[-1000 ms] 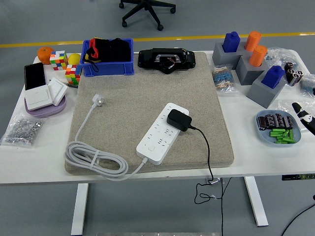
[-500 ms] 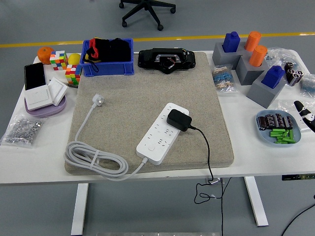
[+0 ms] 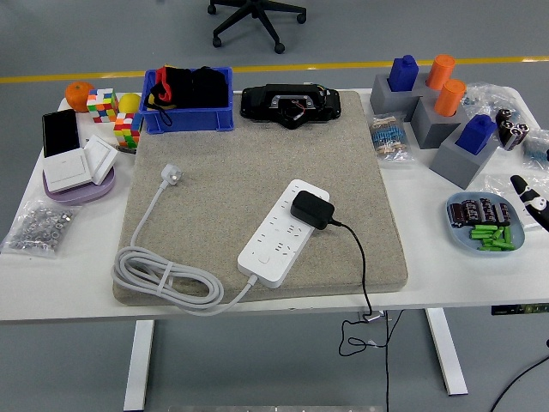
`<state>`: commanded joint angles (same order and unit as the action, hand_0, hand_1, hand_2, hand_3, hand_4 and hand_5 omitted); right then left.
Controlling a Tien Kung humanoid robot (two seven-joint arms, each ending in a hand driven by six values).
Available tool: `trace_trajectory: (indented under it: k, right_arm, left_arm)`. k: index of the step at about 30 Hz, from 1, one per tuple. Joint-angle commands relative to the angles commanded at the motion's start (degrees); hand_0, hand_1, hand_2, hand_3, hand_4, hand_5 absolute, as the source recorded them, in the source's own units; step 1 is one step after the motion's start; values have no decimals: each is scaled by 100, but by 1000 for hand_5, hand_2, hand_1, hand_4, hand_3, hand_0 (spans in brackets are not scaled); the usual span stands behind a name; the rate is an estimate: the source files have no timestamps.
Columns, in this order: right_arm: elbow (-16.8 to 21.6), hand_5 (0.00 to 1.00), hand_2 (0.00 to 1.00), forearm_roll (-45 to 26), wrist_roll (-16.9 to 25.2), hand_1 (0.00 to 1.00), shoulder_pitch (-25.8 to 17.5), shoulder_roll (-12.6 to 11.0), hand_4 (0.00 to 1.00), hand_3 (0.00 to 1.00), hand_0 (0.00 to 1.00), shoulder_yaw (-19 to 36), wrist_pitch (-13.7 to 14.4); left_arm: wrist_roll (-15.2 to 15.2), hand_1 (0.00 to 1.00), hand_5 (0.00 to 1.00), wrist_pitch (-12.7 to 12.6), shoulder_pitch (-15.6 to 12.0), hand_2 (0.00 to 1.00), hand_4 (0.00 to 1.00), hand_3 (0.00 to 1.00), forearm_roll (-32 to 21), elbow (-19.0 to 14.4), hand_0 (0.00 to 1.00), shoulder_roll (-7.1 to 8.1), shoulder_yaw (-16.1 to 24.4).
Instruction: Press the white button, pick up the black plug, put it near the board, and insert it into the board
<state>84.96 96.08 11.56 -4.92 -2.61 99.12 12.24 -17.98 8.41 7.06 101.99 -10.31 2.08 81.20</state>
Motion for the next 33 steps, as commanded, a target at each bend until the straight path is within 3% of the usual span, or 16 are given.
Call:
trace_trajectory:
  k: [33]
  right_arm:
    - [198, 486, 756, -12, -148, 770, 138, -59, 988, 761, 858, 5, -31]
  left_arm:
    - [-2, 637, 181, -15, 122, 613, 563, 637, 9, 0, 690, 33, 30]
